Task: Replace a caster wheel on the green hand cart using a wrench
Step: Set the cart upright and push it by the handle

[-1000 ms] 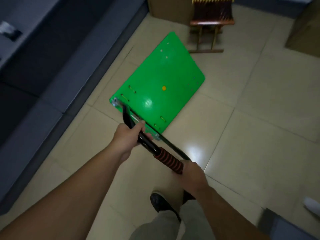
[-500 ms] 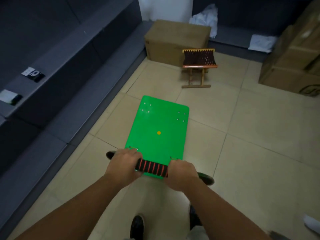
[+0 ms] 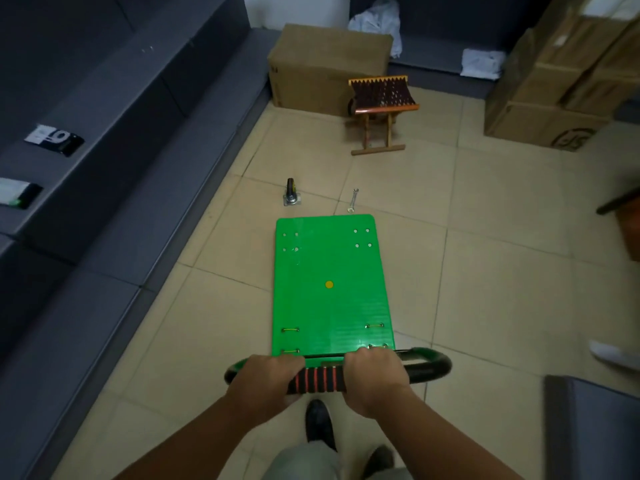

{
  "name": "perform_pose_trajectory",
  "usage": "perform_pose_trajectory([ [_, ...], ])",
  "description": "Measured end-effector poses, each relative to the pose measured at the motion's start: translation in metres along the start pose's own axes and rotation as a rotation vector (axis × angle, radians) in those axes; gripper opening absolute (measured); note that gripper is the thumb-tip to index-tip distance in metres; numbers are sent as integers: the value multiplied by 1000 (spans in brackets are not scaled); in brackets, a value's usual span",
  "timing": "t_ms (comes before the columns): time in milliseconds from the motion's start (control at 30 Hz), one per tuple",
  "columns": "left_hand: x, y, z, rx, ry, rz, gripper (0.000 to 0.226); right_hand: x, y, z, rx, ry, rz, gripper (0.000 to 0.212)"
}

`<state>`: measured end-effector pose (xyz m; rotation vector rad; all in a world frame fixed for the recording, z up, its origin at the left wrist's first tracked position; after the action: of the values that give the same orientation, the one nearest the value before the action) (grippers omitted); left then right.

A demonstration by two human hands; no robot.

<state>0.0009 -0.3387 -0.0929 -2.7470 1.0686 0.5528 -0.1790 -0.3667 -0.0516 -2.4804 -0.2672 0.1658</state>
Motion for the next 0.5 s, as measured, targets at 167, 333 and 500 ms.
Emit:
perform_pose_trajectory([
  [167, -37, -34, 20, -29, 33, 114, 38, 6, -47, 42, -29, 58, 51, 14],
  [333, -53, -71, 20, -2, 87, 133, 43, -8, -98, 79, -154, 187, 91, 30],
  [500, -96, -115, 28, 126, 41, 79, 36, -2, -153, 137, -105, 212, 316, 27],
])
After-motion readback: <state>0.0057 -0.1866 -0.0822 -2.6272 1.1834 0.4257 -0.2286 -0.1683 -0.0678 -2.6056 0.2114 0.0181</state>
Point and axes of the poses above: each hand's wrist, its own y-axis towards the middle knuckle, its own z-axis out of the palm, x = y × z, the point moved 5 cm from there along y, towards the middle knuckle, and after that the axes turned 15 degrees about z, right-handed, at the moved point
